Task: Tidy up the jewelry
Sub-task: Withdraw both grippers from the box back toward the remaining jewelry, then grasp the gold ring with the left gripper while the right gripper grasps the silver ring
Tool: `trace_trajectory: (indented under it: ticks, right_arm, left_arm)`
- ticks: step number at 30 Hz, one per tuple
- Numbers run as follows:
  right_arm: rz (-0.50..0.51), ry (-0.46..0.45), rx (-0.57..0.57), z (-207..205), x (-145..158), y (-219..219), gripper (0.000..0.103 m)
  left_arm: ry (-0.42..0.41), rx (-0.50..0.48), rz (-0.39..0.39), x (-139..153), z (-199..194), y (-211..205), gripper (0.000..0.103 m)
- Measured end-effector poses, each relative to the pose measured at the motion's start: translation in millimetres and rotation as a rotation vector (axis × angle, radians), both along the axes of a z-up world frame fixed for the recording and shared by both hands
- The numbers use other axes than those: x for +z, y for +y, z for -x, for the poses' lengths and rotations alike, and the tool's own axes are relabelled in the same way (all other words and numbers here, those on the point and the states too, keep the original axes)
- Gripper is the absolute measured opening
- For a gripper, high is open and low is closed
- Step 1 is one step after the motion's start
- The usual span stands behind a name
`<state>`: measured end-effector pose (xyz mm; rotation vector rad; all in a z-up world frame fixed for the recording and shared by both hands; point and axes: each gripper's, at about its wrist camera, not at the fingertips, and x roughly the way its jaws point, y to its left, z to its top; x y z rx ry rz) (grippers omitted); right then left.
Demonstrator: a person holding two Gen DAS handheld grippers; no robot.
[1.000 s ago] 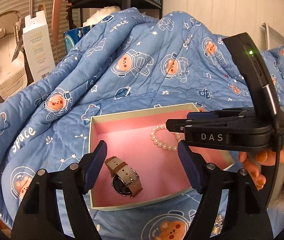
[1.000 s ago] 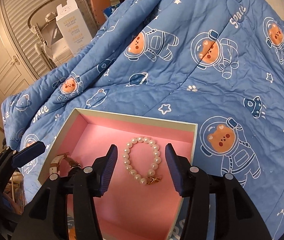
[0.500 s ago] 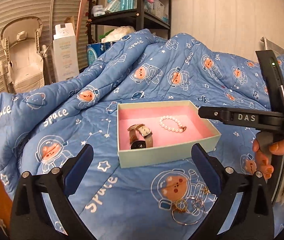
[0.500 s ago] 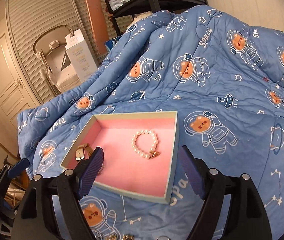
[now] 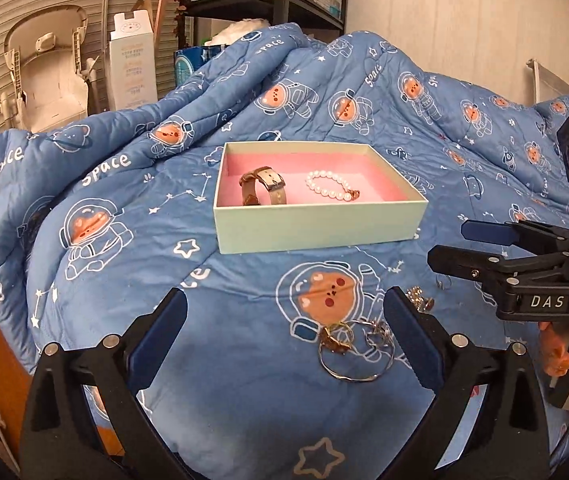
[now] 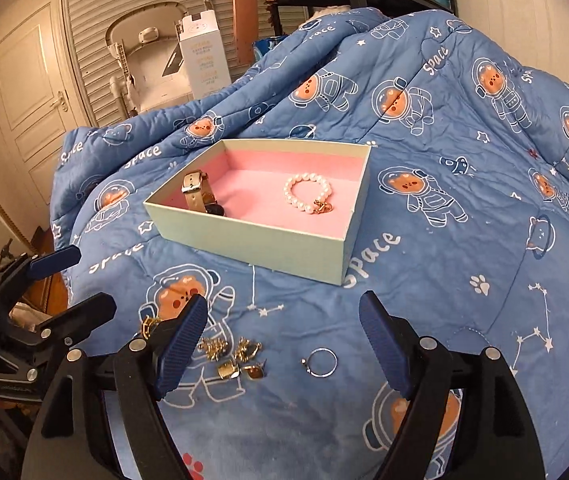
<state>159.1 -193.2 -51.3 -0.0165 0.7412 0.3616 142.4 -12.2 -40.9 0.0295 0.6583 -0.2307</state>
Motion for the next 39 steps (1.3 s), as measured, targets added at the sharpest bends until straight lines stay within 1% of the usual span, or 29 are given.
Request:
trace_trajectory:
  ticks: [7, 9, 11, 13, 16, 17, 18, 21, 25, 28, 30, 33, 37, 39]
  right_arm:
    - [0.046, 0.019, 0.045, 18.0, -12.8, -19.5, 0.076]
    - [0.076, 0.027, 0.054, 20.6, -17.3, -20.4, 0.076]
    - [0.075, 0.034, 0.054, 21.8, -20.5, -22.4, 0.076]
    - [0.074, 0.046, 0.049, 20.1, -23.0, -24.2, 0.072]
    - [0.084, 0.063, 0.043, 15.6, -24.7, -23.5, 0.063]
    - [0.09, 0.066, 0.043, 14.4, -25.5, -23.2, 0.059]
    - [0.096, 0.071, 0.046, 13.4, -26.2, -22.3, 0.055]
    - [0.121, 0.086, 0.048, 10.4, -29.7, -19.8, 0.048]
    - [0.126, 0.102, 0.044, 7.2, -33.5, -20.0, 0.046]
    - [0.127, 0.103, 0.045, 7.0, -34.2, -19.7, 0.045]
    - [0.127, 0.103, 0.045, 6.8, -34.3, -19.7, 0.043]
    - [0.13, 0.106, 0.046, 5.6, -34.8, -19.1, 0.042]
    - [0.134, 0.108, 0.05, 2.7, -35.2, -17.2, 0.04]
    - [0.135, 0.108, 0.052, 1.7, -35.7, -16.1, 0.039]
  left_arm:
    - [0.01, -0.03, -0.03, -7.6, 8.9, -13.5, 0.097]
    - [0.016, -0.037, -0.038, -9.2, 9.3, -15.6, 0.097]
    - [0.021, -0.043, -0.044, -10.7, 9.6, -16.4, 0.097]
    - [0.021, -0.051, -0.045, -11.1, 9.8, -16.6, 0.097]
    - [0.02, -0.064, -0.04, -11.1, 10.1, -14.9, 0.097]
    - [0.018, -0.068, -0.038, -11.2, 10.0, -13.8, 0.096]
    - [0.018, -0.072, -0.035, -11.5, 9.8, -12.4, 0.095]
    - [0.033, -0.079, -0.029, -13.8, 8.6, -9.1, 0.084]
    - [0.05, -0.111, -0.029, -16.1, 9.9, -11.4, 0.072]
    - [0.057, -0.144, -0.031, -18.4, 12.9, -16.2, 0.065]
    - [0.051, -0.142, -0.039, -19.4, 12.2, -17.8, 0.061]
    - [0.058, -0.135, -0.042, -21.7, 5.5, -17.1, 0.058]
    - [0.07, -0.162, -0.095, -27.9, -1.6, -21.4, 0.056]
    - [0.066, -0.182, -0.139, -31.9, -3.0, -26.5, 0.055]
